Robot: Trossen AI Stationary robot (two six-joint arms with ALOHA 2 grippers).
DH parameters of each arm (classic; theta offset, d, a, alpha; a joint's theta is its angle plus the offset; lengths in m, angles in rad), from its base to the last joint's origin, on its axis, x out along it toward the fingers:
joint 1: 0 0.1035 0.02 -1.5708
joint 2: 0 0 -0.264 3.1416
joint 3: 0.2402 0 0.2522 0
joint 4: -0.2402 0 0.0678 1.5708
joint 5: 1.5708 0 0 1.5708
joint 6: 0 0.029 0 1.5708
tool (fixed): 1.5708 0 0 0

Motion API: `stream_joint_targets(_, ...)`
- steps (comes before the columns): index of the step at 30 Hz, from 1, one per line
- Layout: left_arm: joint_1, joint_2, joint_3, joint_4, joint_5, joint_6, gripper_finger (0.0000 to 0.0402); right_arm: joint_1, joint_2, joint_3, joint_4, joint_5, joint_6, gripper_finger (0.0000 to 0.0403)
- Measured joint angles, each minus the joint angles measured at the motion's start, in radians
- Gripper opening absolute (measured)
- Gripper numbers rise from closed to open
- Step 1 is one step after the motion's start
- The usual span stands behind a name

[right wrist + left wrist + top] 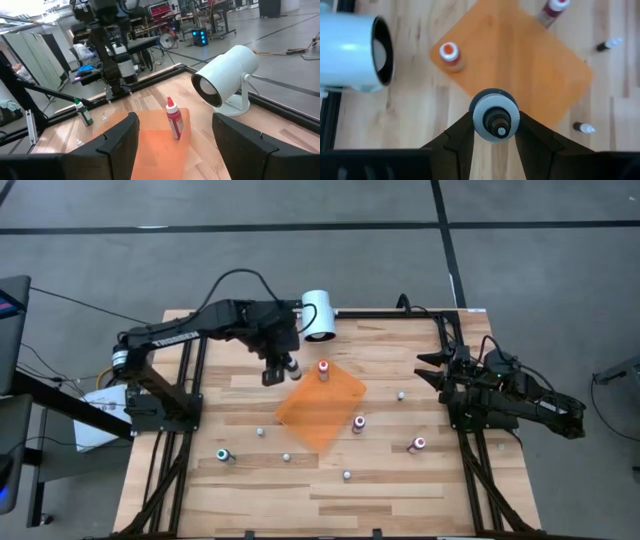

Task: Pick & Place food coloring
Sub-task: Put the big black food coloring bottle into the orange bin

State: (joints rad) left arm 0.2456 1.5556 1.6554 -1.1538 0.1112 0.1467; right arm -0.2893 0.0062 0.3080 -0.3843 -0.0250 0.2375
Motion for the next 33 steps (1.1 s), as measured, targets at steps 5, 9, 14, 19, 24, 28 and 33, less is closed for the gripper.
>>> stream_joint_targets(5,-0.045,-0.007,0.000,0.000,-0.001,0.025,0.0119,0.000,0.000,0.000,0.002,0.000,0.000,0.0240)
stream_joint_targets(9,-0.069,-0.007,0.000,0.004,-0.001,0.033,0.0119,0.000,0.000,0.000,0.002,0.000,0.000,0.0240)
stream_joint_targets(14,-0.082,-0.007,0.000,0.036,-0.007,-0.004,0.0119,0.000,0.000,0.000,0.002,0.000,0.000,0.0240)
stream_joint_targets(19,-0.084,-0.005,0.000,0.109,-0.059,-0.224,0.0119,0.000,0.000,0.000,0.003,0.000,0.000,0.0240)
stream_joint_targets(24,-0.083,-0.003,0.000,0.161,-0.101,-0.501,0.0119,0.000,0.000,0.000,0.003,0.000,0.022,0.0240)
stream_joint_targets(28,-0.084,-0.003,0.000,0.214,-0.077,-0.607,0.0119,0.000,0.000,0.000,0.002,0.000,0.025,0.0240)
stream_joint_targets(33,-0.083,-0.003,0.000,0.301,0.023,-0.629,0.0119,0.000,0.000,0.000,0.001,0.000,0.025,0.0240)
